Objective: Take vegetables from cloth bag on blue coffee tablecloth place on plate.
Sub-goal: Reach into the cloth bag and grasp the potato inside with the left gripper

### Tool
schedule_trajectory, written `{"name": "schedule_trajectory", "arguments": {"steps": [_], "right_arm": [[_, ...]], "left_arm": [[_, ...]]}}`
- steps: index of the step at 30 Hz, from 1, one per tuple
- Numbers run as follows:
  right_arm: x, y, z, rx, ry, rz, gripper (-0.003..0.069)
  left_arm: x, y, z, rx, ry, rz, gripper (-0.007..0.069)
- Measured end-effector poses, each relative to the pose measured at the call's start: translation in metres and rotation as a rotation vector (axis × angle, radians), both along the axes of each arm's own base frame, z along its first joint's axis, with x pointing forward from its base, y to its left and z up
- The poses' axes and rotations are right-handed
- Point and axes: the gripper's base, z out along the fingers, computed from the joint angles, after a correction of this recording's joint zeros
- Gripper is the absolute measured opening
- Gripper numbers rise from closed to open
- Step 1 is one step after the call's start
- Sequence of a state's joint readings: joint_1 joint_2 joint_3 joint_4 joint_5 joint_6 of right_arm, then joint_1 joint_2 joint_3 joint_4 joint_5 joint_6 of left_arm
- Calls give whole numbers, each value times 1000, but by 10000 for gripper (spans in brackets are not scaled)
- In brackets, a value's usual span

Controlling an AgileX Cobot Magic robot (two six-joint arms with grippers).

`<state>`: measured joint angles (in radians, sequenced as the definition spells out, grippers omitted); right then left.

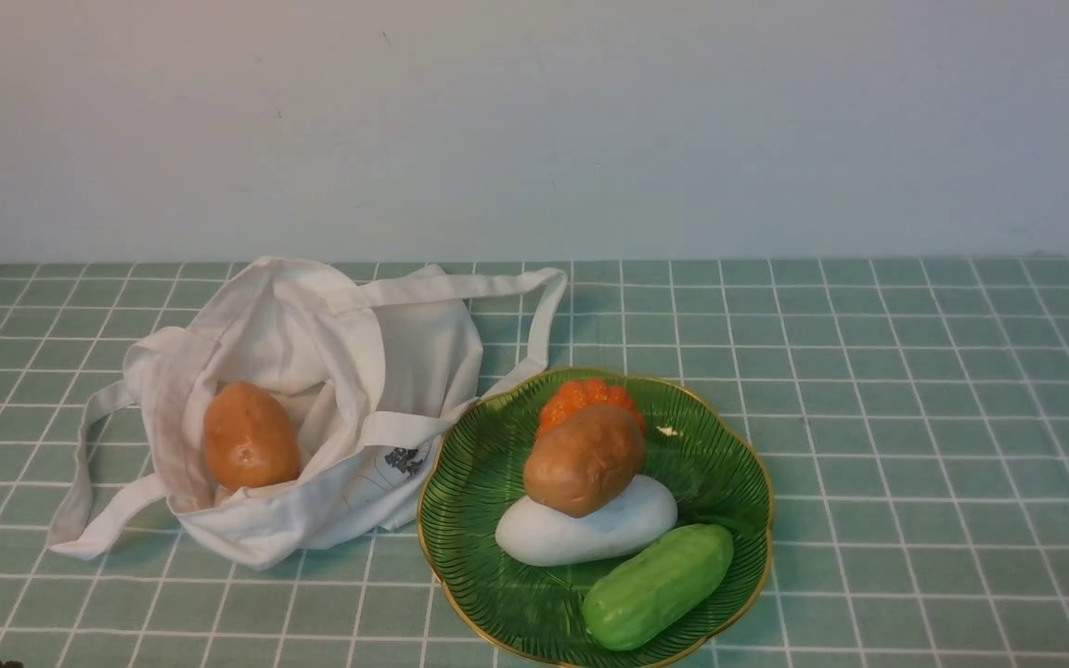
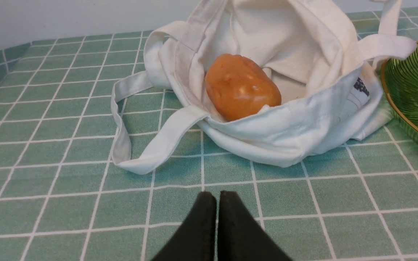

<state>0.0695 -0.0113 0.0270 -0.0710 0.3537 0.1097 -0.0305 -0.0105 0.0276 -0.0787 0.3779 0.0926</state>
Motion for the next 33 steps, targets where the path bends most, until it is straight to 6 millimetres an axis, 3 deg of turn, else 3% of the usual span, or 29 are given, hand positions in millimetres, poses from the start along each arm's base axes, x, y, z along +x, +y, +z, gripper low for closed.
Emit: {"name": "schedule_trajectory", "arguments": {"steps": [24,25,29,33], "right_arm": [[0,0,0,0,0,0,-16],[0,0,0,0,0,0,-16],[0,0,0,0,0,0,-16],[0,0,0,0,0,0,-16]], "left_arm": [[0,-1,0,-45,-2,3,-5],[0,-2,1,-97,-7,7,-5],[1,-12,9,-700,-12,58,-5],[2,-12,16,-950,-51,81,-5]]}}
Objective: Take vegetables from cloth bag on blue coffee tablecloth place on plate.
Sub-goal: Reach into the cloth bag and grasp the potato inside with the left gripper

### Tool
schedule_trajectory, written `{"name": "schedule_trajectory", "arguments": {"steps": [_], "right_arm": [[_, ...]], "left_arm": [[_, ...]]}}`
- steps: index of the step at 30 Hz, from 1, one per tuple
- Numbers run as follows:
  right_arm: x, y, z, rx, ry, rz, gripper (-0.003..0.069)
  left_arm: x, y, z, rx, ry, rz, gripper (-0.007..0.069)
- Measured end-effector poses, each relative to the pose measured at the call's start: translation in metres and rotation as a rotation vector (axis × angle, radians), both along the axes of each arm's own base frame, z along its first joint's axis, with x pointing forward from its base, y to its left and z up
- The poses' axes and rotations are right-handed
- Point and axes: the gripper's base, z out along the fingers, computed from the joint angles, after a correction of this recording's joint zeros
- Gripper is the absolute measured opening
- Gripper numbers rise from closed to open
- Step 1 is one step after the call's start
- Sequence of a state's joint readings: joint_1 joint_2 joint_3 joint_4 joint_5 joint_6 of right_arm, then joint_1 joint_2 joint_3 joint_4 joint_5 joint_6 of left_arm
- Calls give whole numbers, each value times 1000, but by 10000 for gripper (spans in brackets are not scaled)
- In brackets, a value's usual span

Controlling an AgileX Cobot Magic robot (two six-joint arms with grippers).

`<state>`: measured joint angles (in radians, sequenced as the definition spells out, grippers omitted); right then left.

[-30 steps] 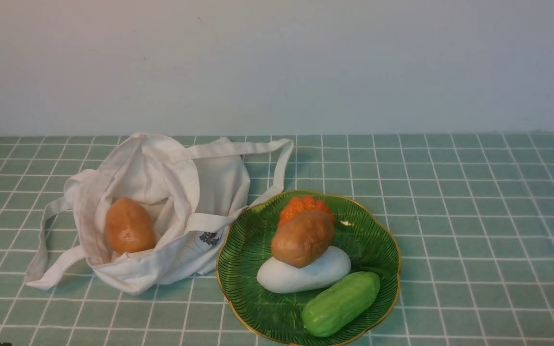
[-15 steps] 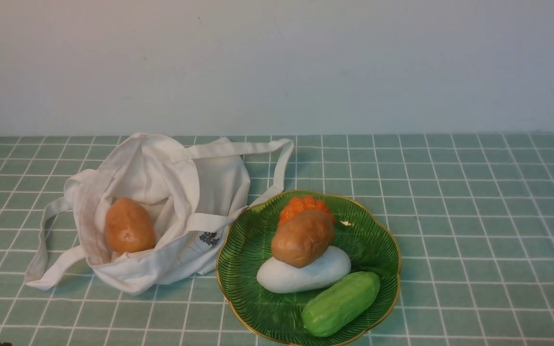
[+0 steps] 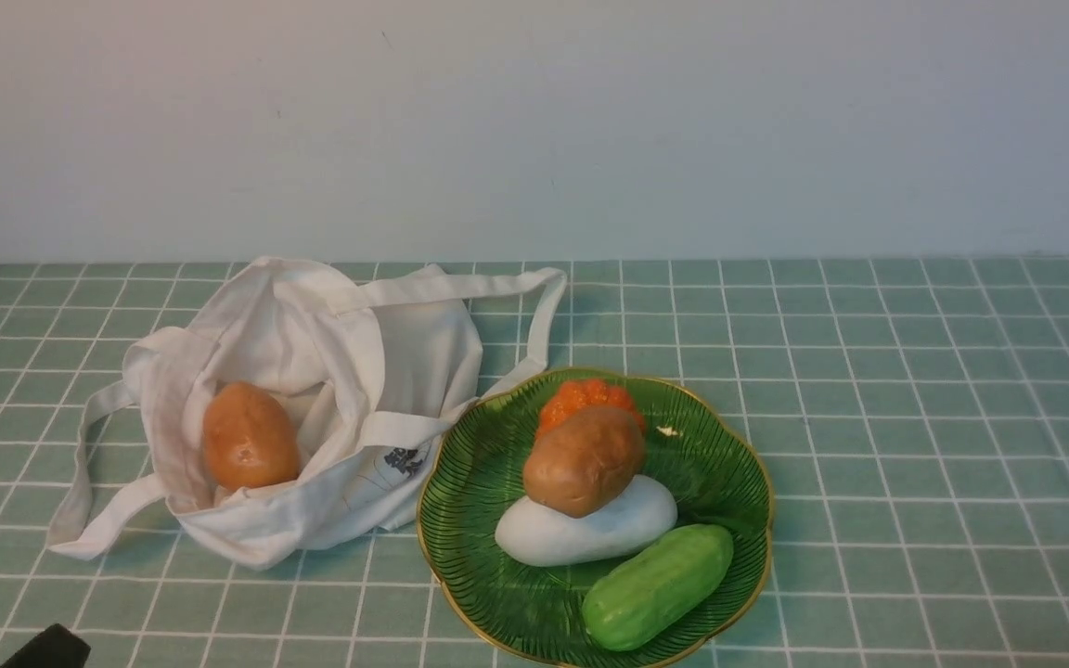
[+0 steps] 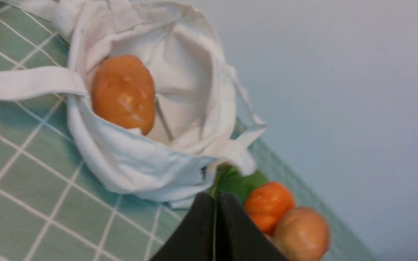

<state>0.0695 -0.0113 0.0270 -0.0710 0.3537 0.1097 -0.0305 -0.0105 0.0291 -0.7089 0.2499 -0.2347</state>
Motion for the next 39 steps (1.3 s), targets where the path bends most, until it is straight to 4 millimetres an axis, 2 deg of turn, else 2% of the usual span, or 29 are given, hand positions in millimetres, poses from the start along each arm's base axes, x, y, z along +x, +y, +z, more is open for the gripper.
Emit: {"name": "schedule_trajectory", "arguments": {"steps": [15,18,21,25,29,30,32,33,34,35,38,39], "right_arm": [[0,0,0,0,0,0,-16],[0,0,0,0,0,0,-16],[0,0,0,0,0,0,-16],[0,0,0,0,0,0,-16],[0,0,0,0,0,0,-16],[0,0,0,0,0,0,-16],[0,0,0,0,0,0,-16],[0,0,0,0,0,0,-16],[0,0,0,0,0,0,-16],[0,0,0,0,0,0,-16],[0,0,0,0,0,0,-16],[0,0,0,0,0,0,-16]], "left_arm": [[0,1,9,-204,-37,32,-5],[-4,-5,37,-178,-59,-47,-5],[-2,-12,71,-57,-27,-128,-5],[23,-22,102,219,194,-316,-5],[63,-25,115,459,418,-498,-5],[72,-24,116,507,466,-534,-5],[105,-23,115,578,570,-595,-5],[108,-22,116,587,573,-596,-5],[119,-22,113,592,608,-606,-5],[145,-21,110,610,670,-623,-5],[172,-20,100,620,744,-648,-2],[194,-19,88,624,809,-671,11]]}}
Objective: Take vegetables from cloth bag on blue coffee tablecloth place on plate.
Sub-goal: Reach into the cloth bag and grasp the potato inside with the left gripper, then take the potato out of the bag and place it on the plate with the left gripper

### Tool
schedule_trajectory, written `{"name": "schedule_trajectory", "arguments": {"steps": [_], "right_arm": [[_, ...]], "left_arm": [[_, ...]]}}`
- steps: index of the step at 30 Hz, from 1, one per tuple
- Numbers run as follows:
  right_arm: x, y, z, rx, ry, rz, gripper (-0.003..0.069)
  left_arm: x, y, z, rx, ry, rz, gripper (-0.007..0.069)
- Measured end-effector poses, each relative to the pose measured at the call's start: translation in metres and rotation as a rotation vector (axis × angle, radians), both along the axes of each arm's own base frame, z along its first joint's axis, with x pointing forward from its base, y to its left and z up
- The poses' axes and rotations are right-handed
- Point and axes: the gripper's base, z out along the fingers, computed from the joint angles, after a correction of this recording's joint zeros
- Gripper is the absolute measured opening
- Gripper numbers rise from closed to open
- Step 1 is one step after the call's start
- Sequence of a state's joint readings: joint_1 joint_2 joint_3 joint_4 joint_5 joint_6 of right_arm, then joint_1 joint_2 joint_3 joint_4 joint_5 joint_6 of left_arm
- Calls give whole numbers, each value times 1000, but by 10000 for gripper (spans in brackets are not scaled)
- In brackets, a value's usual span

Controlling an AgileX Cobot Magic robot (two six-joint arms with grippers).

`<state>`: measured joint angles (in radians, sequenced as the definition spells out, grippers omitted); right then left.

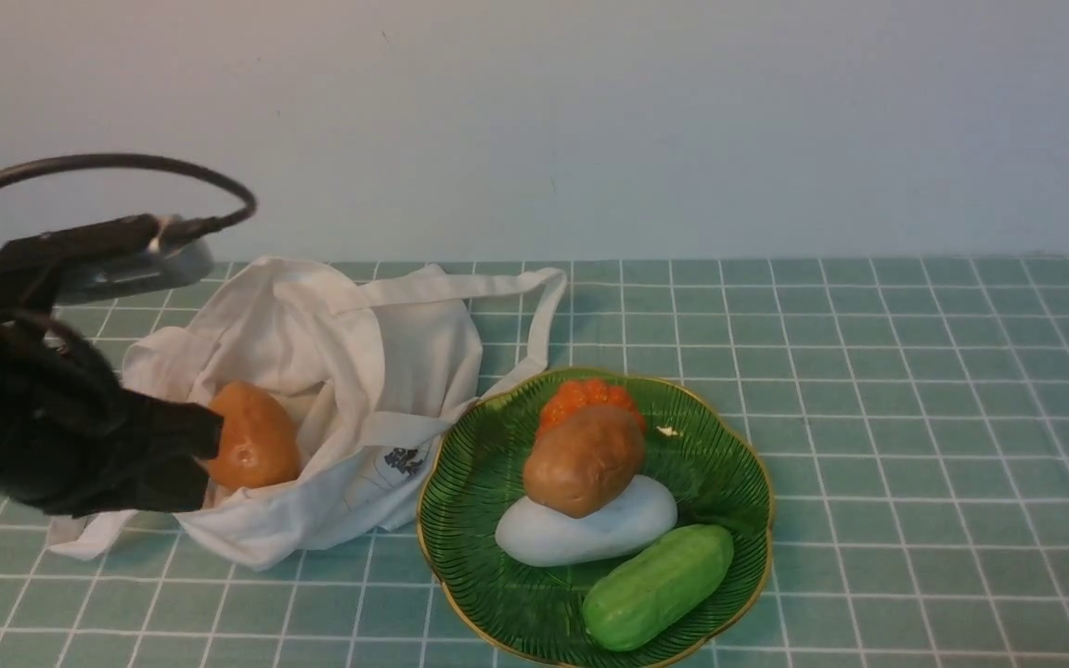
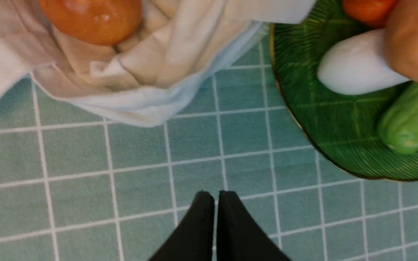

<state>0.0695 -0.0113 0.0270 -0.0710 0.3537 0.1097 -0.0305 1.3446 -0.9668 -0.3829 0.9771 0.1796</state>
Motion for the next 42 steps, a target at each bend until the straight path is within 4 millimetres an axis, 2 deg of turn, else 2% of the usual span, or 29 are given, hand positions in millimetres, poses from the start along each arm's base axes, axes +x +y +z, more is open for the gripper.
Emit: {"name": "schedule_trajectory", "arguments": {"steps": [2,6,7,12,17,22,26,42], "right_arm": [[0,0,0,0,0,0,-16],[0,0,0,0,0,0,-16],[0,0,0,0,0,0,-16],[0,0,0,0,0,0,-16],[0,0,0,0,0,0,-16],[0,0,0,0,0,0,-16],[0,0,0,0,0,0,-16],[0,0,0,0,0,0,-16]], "left_arm": [[21,1,-13,19,55,-2,40],[46,2,-35,35,102,34,120],[48,2,-36,39,96,38,125],[71,8,-51,93,23,108,274],[92,10,-70,109,30,141,405],[113,10,-92,116,35,155,482],[120,11,-101,130,39,140,493],[127,11,-106,142,24,128,446]]}}
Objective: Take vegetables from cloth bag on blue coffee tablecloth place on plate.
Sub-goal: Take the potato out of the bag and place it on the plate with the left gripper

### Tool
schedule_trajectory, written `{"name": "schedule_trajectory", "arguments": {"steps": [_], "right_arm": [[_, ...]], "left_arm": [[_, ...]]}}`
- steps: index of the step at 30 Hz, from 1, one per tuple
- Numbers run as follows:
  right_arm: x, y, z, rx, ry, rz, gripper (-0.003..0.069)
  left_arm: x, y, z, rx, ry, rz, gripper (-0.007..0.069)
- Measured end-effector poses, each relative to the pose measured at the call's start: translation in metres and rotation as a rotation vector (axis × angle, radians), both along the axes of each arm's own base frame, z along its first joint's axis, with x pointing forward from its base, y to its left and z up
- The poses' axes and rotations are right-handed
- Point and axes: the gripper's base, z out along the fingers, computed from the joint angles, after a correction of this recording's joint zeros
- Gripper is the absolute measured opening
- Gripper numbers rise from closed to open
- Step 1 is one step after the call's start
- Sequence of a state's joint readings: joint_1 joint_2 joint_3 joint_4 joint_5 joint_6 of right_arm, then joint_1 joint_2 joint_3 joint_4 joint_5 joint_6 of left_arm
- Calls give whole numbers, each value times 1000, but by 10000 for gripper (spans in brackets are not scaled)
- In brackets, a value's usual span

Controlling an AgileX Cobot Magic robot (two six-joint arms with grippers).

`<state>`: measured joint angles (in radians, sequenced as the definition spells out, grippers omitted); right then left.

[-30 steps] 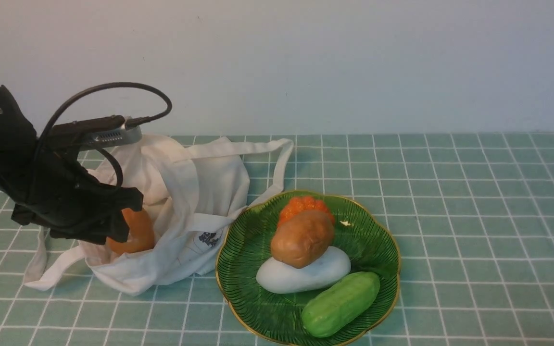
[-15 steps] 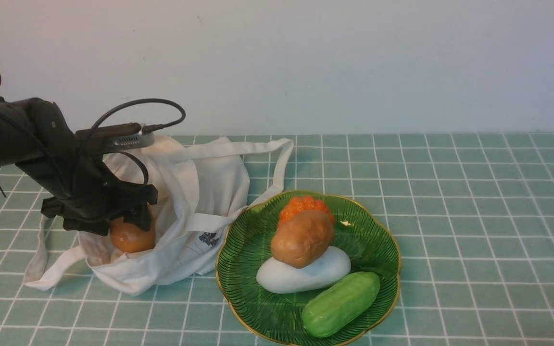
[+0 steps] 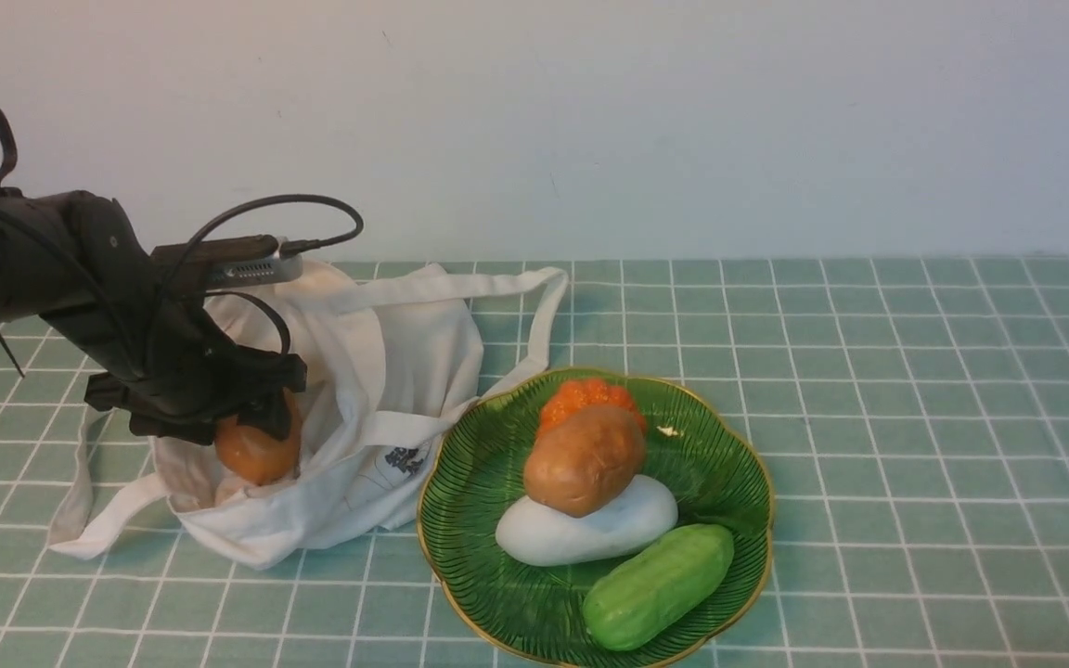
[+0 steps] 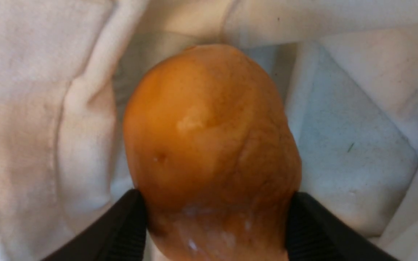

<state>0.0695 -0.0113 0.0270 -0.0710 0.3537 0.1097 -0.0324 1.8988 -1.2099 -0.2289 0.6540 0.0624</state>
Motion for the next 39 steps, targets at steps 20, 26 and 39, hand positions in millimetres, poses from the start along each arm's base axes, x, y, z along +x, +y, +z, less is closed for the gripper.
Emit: {"name": "schedule_trajectory", "arguments": {"steps": [20,26,39], "right_arm": [[0,0,0,0,0,0,-16],[0,0,0,0,0,0,-16],[0,0,0,0,0,0,-16]], "left_arm": [[-71,-16,175,137,-114,-160,446],[-84,-71,177,104,-75,-305,446],[-78,-184,81,182,133,-572,440]]}}
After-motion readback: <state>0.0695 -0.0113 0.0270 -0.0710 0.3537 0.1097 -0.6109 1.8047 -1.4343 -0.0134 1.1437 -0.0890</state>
